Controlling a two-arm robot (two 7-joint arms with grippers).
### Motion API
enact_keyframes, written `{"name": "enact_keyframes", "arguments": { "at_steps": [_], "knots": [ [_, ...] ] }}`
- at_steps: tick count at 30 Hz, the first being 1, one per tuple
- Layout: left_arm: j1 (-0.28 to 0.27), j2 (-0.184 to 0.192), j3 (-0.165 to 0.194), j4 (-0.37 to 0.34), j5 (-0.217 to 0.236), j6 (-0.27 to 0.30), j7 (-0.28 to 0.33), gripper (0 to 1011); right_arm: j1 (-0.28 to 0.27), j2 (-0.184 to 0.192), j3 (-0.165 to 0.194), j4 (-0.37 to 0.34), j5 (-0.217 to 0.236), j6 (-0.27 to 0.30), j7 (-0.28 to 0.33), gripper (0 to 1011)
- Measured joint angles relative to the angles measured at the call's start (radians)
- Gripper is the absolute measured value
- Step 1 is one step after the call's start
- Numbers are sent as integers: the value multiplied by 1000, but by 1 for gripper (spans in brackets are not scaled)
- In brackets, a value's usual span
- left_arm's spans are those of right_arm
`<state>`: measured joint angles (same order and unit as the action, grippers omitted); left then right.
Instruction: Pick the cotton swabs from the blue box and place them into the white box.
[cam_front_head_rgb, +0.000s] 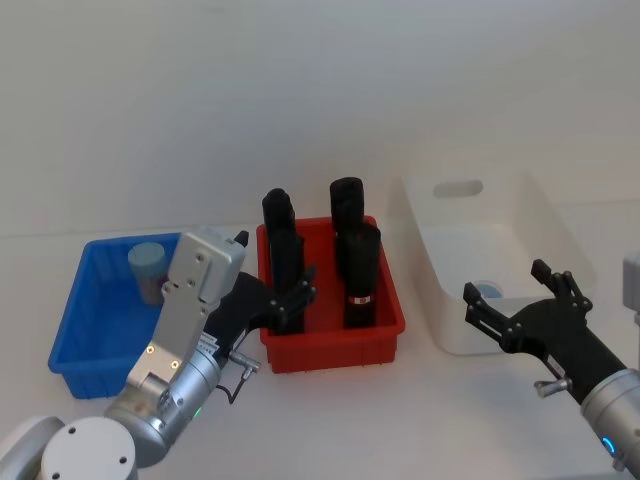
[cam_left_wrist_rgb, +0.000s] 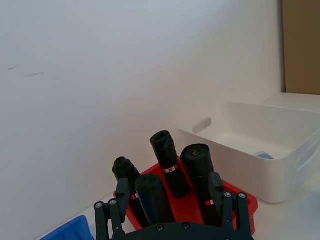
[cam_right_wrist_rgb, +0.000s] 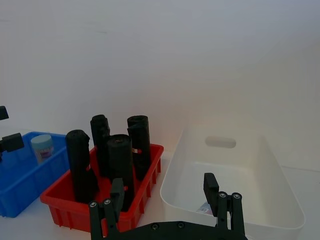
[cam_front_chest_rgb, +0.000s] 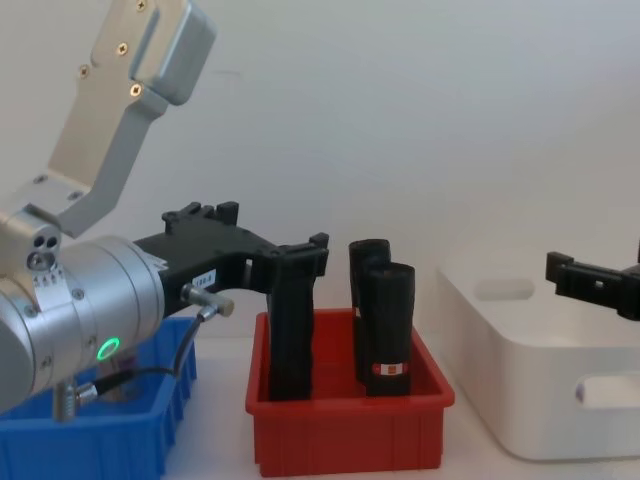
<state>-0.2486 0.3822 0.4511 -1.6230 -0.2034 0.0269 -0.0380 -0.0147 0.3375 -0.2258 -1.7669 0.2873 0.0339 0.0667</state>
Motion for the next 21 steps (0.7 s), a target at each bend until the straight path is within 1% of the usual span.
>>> {"name": "enact_keyframes", "arguments": {
  "at_steps": [6, 21],
  "knots": [
    [11, 0, 4, -4, 3, -12, 25, 1004, 0, 0, 0, 0, 0, 0, 0, 1001],
    [11, 0, 3, -3, 3, -13, 27, 1004, 0, 0, 0, 0, 0, 0, 0, 1001]
  ]
}}
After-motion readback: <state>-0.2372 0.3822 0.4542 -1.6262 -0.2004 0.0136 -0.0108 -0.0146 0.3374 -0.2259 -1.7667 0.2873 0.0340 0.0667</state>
